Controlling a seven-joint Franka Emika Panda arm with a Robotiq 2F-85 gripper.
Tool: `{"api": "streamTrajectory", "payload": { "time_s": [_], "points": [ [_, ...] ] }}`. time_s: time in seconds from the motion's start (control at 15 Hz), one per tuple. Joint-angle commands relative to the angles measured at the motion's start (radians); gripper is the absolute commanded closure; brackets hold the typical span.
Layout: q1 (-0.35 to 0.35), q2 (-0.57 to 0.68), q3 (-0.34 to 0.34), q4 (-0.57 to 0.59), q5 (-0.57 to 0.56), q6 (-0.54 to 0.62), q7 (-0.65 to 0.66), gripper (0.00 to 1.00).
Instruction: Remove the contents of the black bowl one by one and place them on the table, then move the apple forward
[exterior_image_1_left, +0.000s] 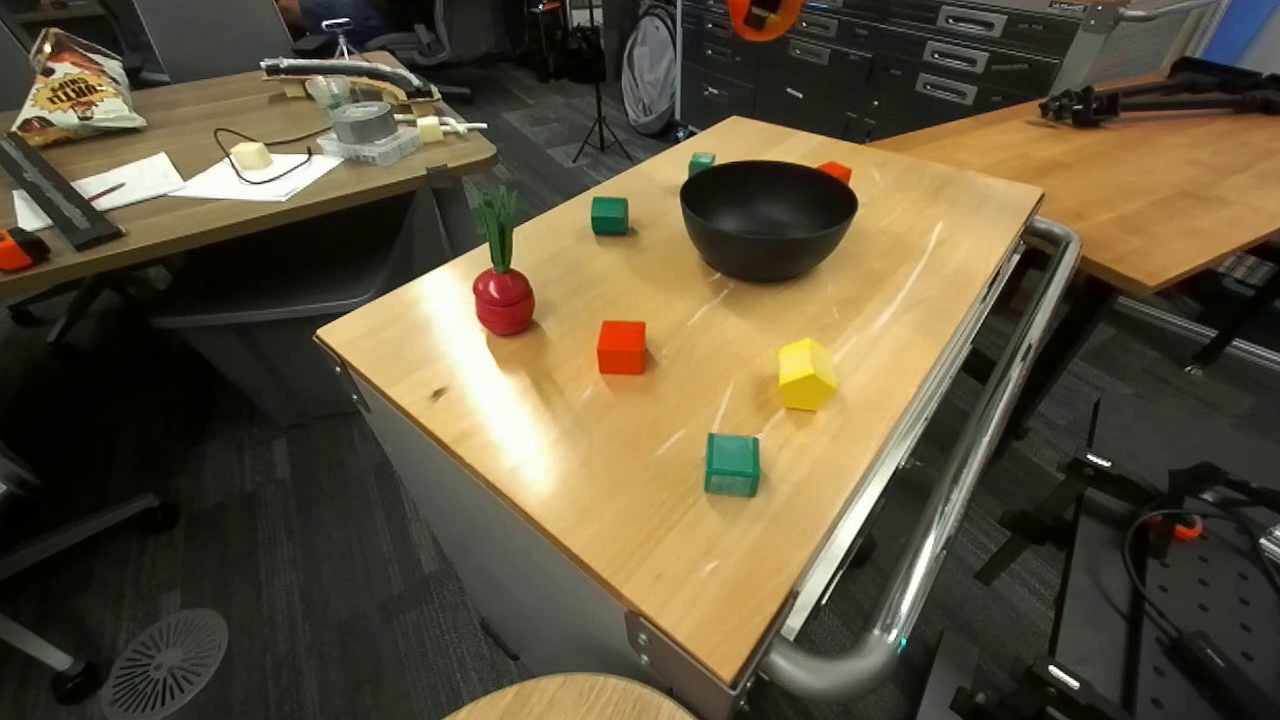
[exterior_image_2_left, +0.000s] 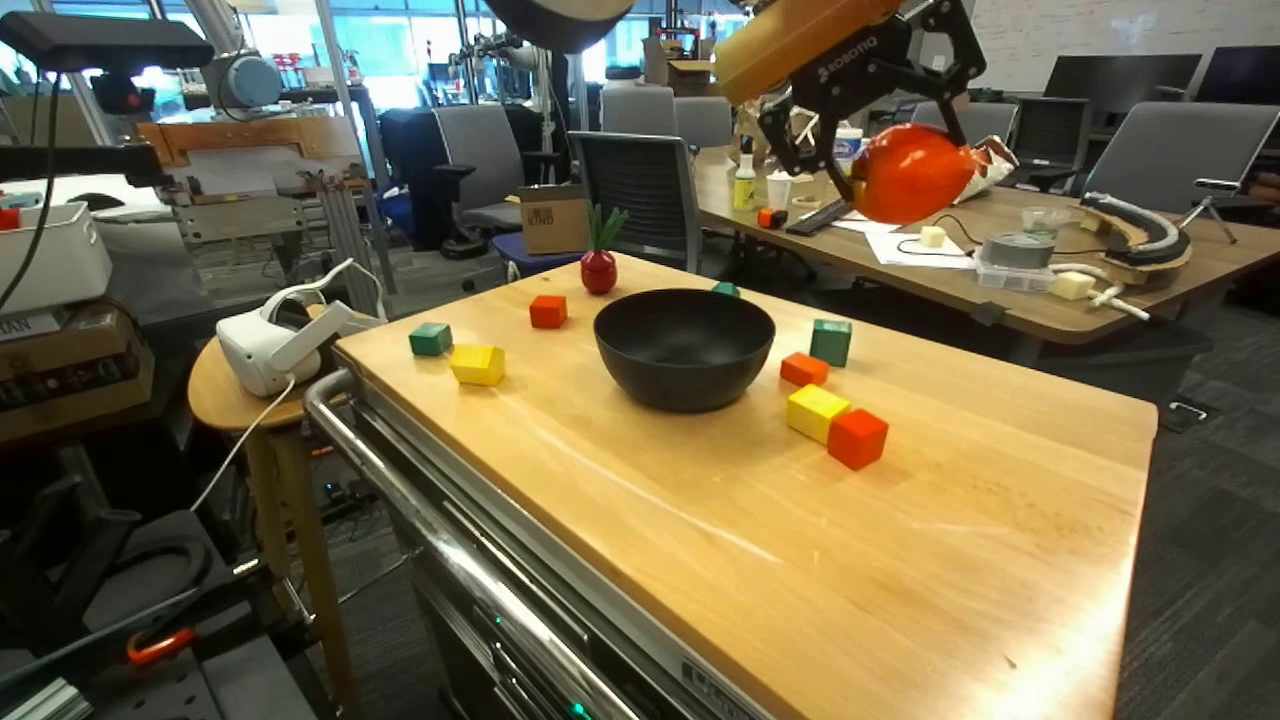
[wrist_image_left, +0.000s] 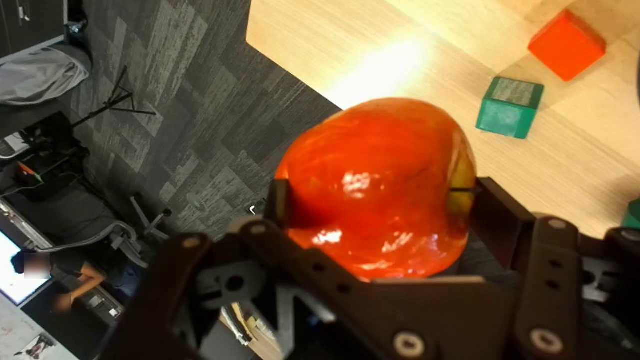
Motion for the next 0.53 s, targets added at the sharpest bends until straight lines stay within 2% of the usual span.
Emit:
{"api": "streamTrajectory", "payload": {
  "time_s": [0.0, 0.47],
  "points": [
    [0.008, 0.175, -0.022, 0.192, 0.015, -0.038, -0.056, 0.38],
    [-0.007, 0.377, -0.03, 0.393, 0.127, -0.178, -0.143, 0.38]
  ]
}}
